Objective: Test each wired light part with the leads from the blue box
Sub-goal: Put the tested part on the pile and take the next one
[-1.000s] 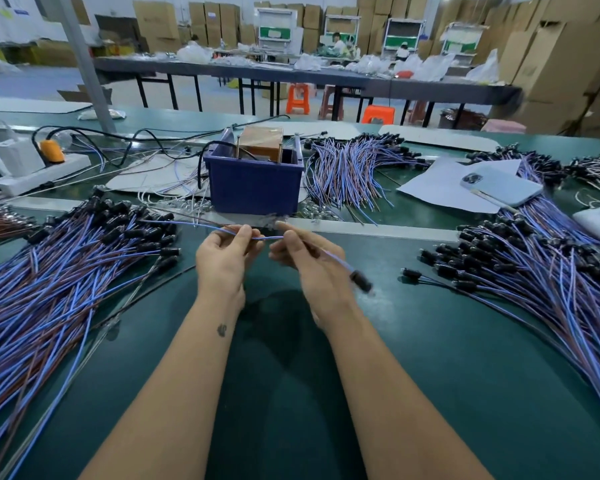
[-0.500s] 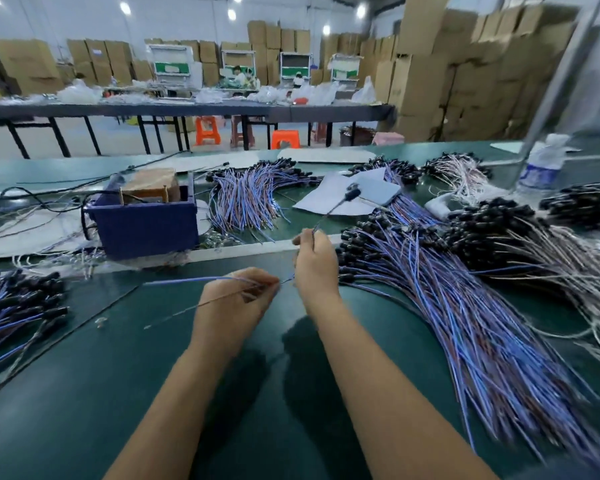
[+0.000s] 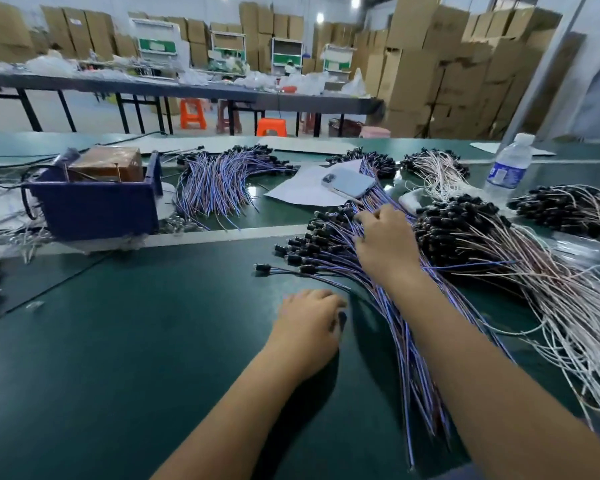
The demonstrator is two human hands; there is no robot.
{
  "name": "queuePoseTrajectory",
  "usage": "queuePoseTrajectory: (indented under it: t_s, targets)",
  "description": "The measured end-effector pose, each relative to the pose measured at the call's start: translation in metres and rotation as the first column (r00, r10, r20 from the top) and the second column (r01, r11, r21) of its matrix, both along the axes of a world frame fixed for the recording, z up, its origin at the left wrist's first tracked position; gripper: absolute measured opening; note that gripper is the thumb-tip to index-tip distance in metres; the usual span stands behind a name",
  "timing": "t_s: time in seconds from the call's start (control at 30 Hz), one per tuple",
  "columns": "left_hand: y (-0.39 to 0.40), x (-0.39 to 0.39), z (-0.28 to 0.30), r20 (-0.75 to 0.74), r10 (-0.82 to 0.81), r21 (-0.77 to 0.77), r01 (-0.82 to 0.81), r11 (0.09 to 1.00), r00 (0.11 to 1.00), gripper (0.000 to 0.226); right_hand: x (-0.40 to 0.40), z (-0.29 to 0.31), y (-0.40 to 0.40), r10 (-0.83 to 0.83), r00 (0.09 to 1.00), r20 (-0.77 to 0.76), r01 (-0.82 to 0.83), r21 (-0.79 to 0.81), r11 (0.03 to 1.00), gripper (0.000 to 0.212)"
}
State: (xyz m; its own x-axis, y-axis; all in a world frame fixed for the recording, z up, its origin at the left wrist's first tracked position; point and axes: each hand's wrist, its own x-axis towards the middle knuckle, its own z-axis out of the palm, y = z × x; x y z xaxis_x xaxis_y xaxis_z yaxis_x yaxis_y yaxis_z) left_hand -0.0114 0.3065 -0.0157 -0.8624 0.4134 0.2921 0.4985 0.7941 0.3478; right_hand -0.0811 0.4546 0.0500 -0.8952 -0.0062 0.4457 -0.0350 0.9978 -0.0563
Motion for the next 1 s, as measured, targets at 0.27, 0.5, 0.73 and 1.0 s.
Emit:
queuePoseTrajectory:
  t_s: [0.27, 0.5, 0.73, 1.0]
  targets:
    - [-0.023, -0.06, -0.009, -0.008, 0.27, -0.168, -0.267, 0.949, 0.963, 0.036, 0.013, -0.043, -0.05, 0.18, 0.92, 0.347, -0.194, 0.006, 0.981, 0.026]
    - [0.001, -0.104, -0.01, 0.153, 0.22, -0.164, -0.195, 0.967, 0.963, 0.045, 0.003, -0.068, 0.003, 0.085, 0.93, 0.358, -0.117, 0.07, 0.991, 0.054]
    - [-0.003, -0.115, -0.004, 0.246, 0.179, -0.027, -0.178, 0.984, 0.952, 0.041, -0.004, -0.069, 0.006, 0.072, 0.919, 0.388, -0.098, 0.048, 0.994, 0.064]
    - [-0.089, -0.07, 0.006, 0.21, 0.188, 0.272, -0.242, 0.931, 0.959, 0.024, 0.002, -0.043, -0.057, -0.156, 0.926, 0.345, 0.054, 0.289, 0.956, 0.043]
